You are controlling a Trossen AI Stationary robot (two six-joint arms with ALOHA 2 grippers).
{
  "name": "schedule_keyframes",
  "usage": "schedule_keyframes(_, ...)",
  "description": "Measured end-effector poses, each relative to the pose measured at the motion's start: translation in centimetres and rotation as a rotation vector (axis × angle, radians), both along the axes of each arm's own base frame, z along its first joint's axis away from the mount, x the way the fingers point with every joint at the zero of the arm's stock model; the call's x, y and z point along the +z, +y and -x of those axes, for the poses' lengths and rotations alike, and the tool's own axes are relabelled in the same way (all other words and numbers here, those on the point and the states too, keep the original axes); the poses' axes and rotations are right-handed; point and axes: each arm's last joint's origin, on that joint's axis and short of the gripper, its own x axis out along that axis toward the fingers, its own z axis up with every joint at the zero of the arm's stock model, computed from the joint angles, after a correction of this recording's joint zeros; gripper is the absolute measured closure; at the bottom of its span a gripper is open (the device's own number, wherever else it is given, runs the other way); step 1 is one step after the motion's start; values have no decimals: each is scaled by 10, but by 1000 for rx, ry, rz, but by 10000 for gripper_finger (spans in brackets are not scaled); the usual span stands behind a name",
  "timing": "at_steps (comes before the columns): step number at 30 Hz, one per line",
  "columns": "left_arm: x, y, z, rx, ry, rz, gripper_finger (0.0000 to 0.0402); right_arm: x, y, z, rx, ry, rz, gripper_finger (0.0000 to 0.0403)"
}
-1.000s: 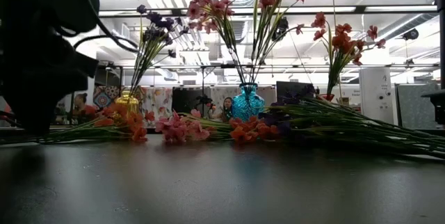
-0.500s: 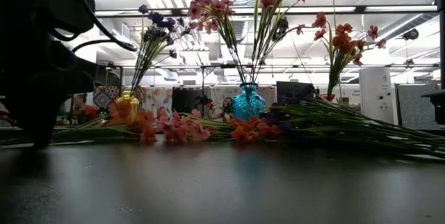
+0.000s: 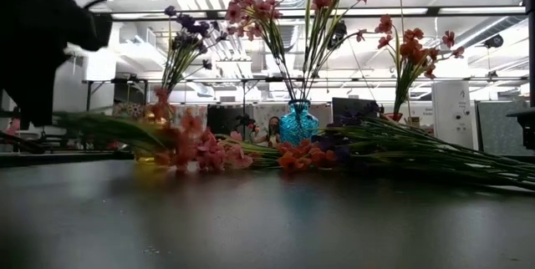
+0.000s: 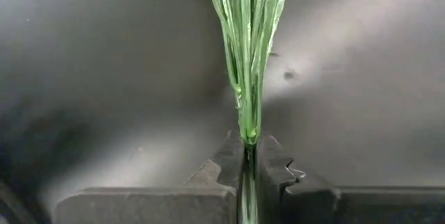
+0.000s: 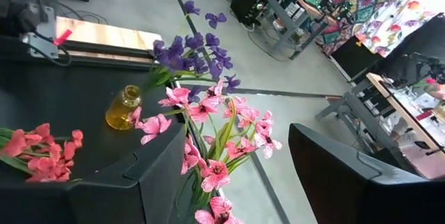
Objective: Sort flowers into vase by color
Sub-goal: Put the left orange flower into the red vase
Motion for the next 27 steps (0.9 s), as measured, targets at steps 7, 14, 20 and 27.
schedule_keyframes(7,30,-28,4,-140,-127,-21,401,10,11,12,175,-37,-77,152)
schedule_keyframes(14,78,-69,16,-358,-431,-192,402,21,25,28,273,-54,-87,158)
schedule_keyframes(20,112,-90,25,-517,-671,-440,402,18,37,41,447,-30,-161,158)
schedule_keyframes(27,139,-100,-1,-803,-778,-668,401,-4,50,55,513,4,-210,158)
